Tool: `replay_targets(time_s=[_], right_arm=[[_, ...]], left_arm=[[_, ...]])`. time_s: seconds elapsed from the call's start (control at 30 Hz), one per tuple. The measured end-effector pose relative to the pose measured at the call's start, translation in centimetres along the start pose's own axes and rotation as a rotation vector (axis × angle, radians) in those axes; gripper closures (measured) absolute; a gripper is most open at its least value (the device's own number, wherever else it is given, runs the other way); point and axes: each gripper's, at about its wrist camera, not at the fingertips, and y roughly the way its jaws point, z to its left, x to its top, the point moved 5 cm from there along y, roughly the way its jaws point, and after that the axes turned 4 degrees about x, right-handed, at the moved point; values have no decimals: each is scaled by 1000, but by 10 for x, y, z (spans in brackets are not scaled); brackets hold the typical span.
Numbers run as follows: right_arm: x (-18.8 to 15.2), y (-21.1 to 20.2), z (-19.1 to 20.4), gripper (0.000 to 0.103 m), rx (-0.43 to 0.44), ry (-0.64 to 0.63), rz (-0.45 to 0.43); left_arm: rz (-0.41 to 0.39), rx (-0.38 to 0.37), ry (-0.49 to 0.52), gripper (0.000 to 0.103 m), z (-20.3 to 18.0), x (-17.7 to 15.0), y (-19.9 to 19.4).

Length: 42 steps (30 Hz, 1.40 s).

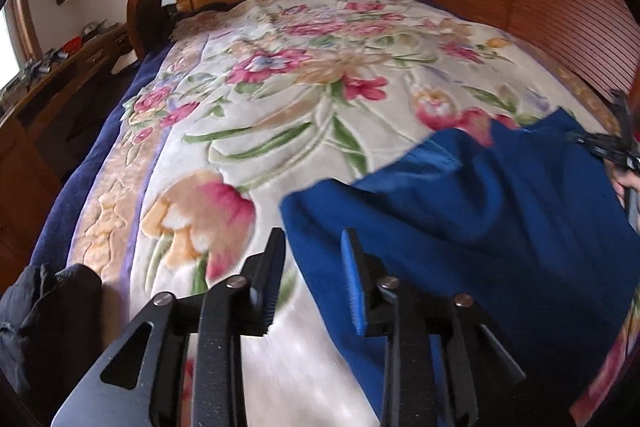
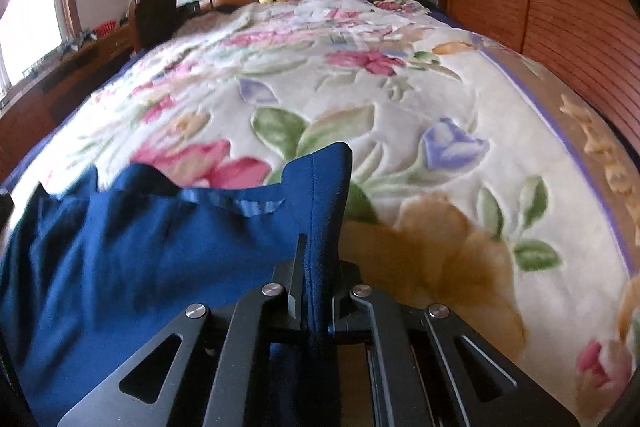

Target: Fold large clothes

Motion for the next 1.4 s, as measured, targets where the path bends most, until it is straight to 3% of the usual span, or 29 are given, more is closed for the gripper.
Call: replay_targets(time_s=[0.07, 0.13, 0.2, 0.23, 0.27, 0.37, 0.53, 0.7, 1.0, 1.4], right_arm=[[2, -8, 9, 99, -20, -39, 7], [7, -25, 15, 91, -54, -69, -10], [8, -45, 23, 72, -77, -95, -24], [6, -56, 30, 53, -79, -114, -33], [3, -65, 34, 41, -80, -130, -45], [-12, -98, 53, 28, -81, -172, -69], [-55, -140, 91, 26, 22, -187, -68], [-95, -154, 134, 26, 123, -196, -40], [-130, -169, 195, 26, 267, -214, -27], [-140, -118, 208, 26, 228, -268, 38]], left_arm=[[-5, -22, 16, 72, -10, -10, -15], [-10, -41, 28, 71, -20, -21, -31], [-16, -64, 34, 70, -29, -36, -47], [-18, -72, 34, 70, -32, -41, -52], [-19, -81, 34, 70, -36, -49, -58], [-17, -91, 32, 69, -43, -71, -73], [-2, -117, 25, 69, -51, -104, -91], [17, -133, 2, 69, -59, -128, -99], [35, -118, -23, 69, -66, -155, -104], [64, -106, -50, 69, -63, -168, -92]])
